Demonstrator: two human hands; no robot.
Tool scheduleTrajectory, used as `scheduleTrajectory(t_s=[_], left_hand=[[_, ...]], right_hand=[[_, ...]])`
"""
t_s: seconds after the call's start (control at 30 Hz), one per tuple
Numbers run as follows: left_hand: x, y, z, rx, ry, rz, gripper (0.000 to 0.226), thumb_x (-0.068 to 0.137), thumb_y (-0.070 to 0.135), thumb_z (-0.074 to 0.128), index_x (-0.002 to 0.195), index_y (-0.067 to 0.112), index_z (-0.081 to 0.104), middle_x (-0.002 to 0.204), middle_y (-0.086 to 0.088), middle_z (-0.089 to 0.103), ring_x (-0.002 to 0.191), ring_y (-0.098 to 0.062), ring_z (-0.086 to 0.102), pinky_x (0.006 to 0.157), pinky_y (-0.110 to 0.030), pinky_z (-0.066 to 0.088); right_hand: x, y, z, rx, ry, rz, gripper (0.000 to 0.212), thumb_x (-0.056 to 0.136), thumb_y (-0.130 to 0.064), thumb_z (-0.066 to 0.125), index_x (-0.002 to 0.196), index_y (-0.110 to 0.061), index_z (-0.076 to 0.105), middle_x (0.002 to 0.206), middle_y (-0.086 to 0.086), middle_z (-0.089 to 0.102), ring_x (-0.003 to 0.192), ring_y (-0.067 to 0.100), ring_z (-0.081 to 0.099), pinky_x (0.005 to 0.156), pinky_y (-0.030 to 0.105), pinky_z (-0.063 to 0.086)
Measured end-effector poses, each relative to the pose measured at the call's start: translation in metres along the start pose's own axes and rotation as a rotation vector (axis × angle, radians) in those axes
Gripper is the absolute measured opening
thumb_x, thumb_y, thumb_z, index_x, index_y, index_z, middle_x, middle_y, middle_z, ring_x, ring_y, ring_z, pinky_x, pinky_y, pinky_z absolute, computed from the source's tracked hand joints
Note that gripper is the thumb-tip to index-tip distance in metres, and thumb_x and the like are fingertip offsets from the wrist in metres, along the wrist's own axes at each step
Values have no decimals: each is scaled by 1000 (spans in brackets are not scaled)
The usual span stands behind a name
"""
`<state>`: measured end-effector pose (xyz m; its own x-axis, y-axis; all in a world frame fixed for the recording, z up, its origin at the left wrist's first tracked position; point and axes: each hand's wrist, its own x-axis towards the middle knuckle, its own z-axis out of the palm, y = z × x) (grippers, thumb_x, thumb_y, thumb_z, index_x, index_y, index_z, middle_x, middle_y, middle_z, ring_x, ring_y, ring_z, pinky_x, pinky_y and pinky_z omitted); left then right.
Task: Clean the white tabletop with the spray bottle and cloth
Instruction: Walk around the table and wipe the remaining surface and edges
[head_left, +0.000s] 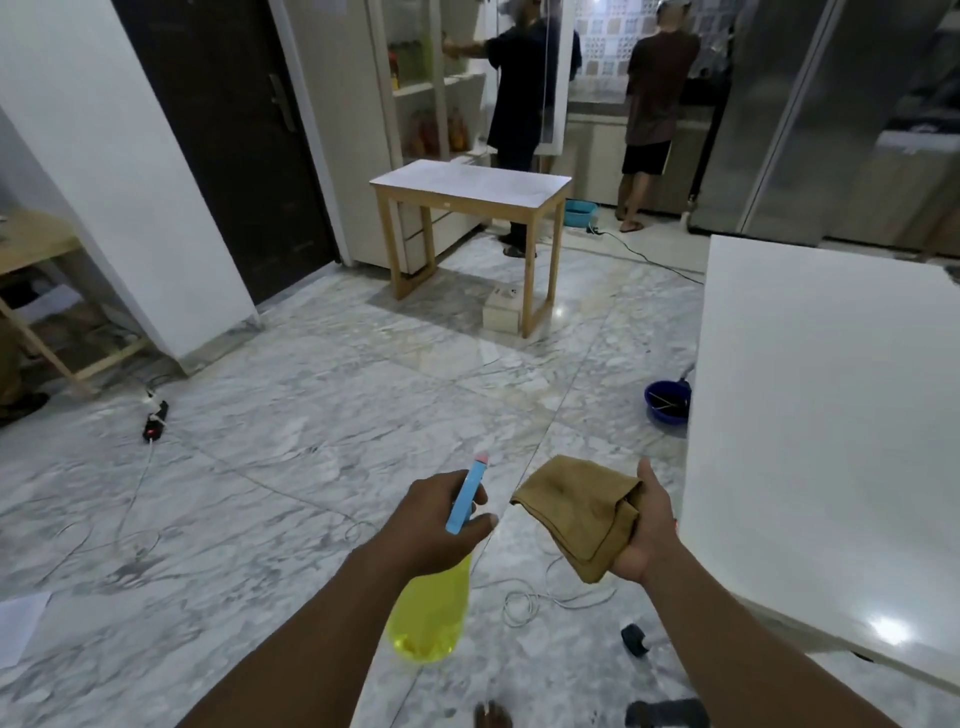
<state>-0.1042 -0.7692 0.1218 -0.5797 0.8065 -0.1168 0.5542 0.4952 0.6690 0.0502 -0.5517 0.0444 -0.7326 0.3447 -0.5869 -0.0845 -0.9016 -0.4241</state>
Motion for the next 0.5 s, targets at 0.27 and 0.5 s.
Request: scheduleTrajectory(t_s=[0.27,0.5], left_hand=[[140,-1,-21,48,-89,99,29,91,41,76,109,20,67,101,1,70,87,-16,68,73,-22,51],[262,12,-19,102,-146,149,29,90,39,77,109,19,67,95,5,67,82,-13,65,67,-19,48]], right_hand=[[86,-57,23,110,75,-41,101,78,-86,44,132,-1,59,128,31,61,119,48,58,95,60,47],[113,-130,30,155,72,-84,97,76,-81,54,130,-1,60,130,31,60,114,49,61,99,58,48]])
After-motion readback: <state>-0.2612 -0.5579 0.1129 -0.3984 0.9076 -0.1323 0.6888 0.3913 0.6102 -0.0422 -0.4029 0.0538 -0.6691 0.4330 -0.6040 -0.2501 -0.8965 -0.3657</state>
